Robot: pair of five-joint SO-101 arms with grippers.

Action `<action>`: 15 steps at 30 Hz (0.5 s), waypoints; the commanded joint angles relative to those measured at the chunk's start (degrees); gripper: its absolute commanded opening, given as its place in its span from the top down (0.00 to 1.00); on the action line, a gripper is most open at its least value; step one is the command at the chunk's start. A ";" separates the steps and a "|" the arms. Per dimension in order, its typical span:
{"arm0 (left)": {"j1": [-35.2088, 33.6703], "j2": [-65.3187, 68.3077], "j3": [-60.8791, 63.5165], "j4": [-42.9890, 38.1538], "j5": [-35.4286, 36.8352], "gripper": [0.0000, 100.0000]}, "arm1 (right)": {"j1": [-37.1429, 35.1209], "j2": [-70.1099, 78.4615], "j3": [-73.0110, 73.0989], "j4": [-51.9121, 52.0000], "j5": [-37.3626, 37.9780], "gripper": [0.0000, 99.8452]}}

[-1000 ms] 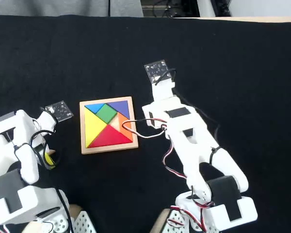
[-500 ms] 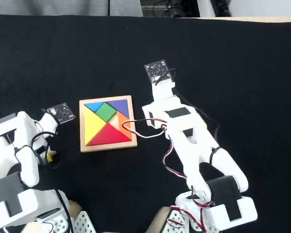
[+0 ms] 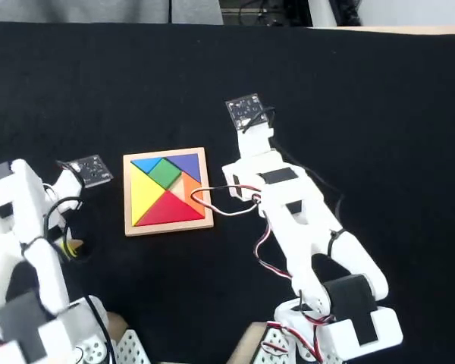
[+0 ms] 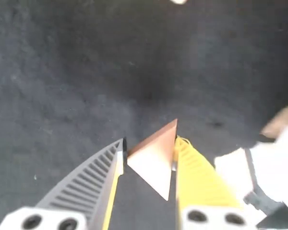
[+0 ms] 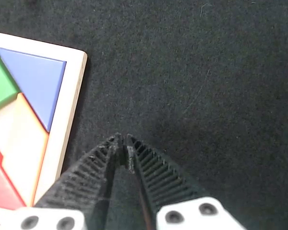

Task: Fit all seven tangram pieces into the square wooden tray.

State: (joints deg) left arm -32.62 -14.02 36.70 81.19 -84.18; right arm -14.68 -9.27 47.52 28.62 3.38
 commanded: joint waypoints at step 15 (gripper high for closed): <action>44.09 -20.75 5.23 -17.85 75.16 0.87 | 11.08 -2.51 -4.44 2.73 0.18 0.99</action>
State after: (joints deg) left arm 5.19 -36.70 39.96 72.57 -30.73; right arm -6.77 -9.27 47.52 30.90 3.38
